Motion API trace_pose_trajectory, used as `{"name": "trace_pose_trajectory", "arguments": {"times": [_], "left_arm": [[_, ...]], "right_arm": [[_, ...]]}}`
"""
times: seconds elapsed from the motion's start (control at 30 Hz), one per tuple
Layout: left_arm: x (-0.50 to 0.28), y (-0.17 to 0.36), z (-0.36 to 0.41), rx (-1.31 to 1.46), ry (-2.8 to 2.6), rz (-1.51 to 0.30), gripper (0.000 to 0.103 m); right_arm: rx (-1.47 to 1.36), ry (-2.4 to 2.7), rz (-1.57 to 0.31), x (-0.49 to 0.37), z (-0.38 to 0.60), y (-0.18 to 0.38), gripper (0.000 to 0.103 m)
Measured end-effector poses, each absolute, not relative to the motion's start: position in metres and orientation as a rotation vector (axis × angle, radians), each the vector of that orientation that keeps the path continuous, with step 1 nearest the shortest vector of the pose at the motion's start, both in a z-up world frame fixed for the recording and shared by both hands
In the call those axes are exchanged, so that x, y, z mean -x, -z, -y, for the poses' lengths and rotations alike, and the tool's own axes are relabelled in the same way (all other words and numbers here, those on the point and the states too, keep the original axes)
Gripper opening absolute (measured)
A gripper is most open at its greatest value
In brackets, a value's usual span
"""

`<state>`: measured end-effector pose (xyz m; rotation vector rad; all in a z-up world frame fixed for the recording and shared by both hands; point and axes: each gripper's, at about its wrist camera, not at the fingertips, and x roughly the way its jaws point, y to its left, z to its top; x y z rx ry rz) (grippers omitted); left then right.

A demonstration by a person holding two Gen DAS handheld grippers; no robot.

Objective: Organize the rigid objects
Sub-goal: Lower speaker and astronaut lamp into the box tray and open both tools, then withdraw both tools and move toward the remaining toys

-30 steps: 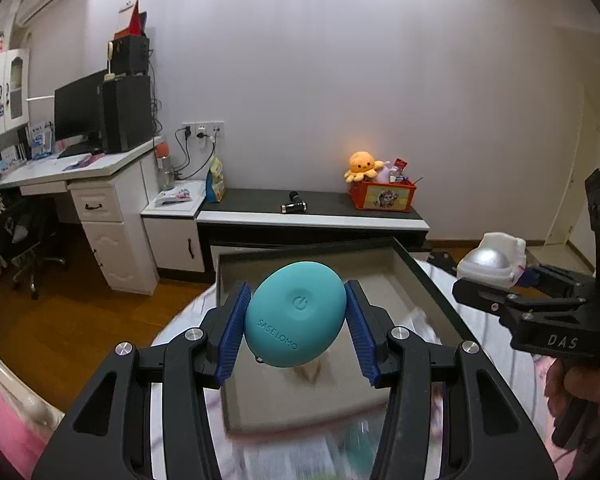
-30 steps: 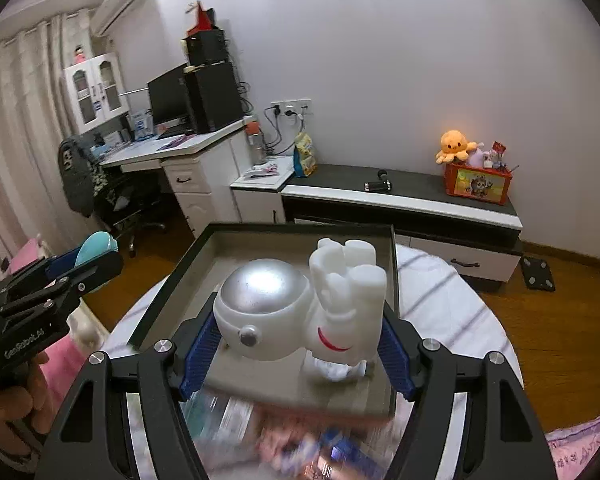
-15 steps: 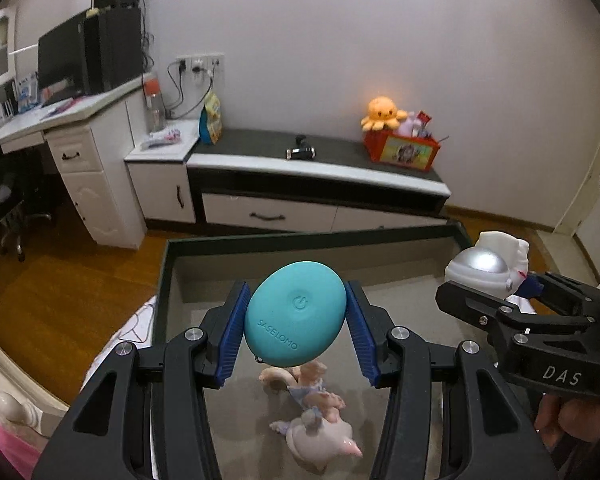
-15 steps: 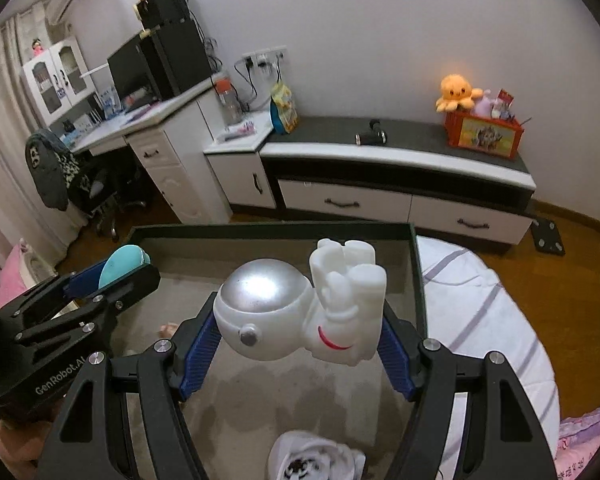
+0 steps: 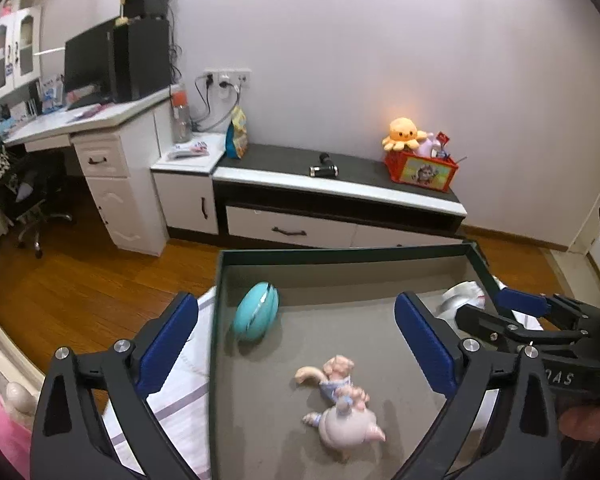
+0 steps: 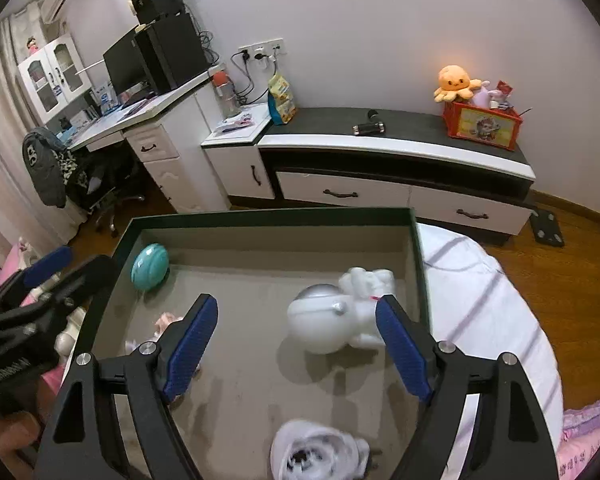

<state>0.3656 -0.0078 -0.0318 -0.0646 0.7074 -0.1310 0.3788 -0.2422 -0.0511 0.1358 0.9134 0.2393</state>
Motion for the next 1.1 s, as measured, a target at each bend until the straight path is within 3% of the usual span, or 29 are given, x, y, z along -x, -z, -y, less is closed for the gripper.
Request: {"name": "trace_pose_trajectory", "arguments": {"times": [0.47, 1.1], "left_arm": [[-0.230, -0.011, -0.045, 0.129, 0.116, -0.549, 0.103], [-0.090, 0.004, -0.016, 0.100, 0.124, -0.499, 0.103]], "right_arm": [[-0.199, -0.211, -0.686, -0.240, 0.267, -0.011, 0.083], [-0.154, -0.110, -0.492, -0.085, 0.272, -0.035, 0.083]]}}
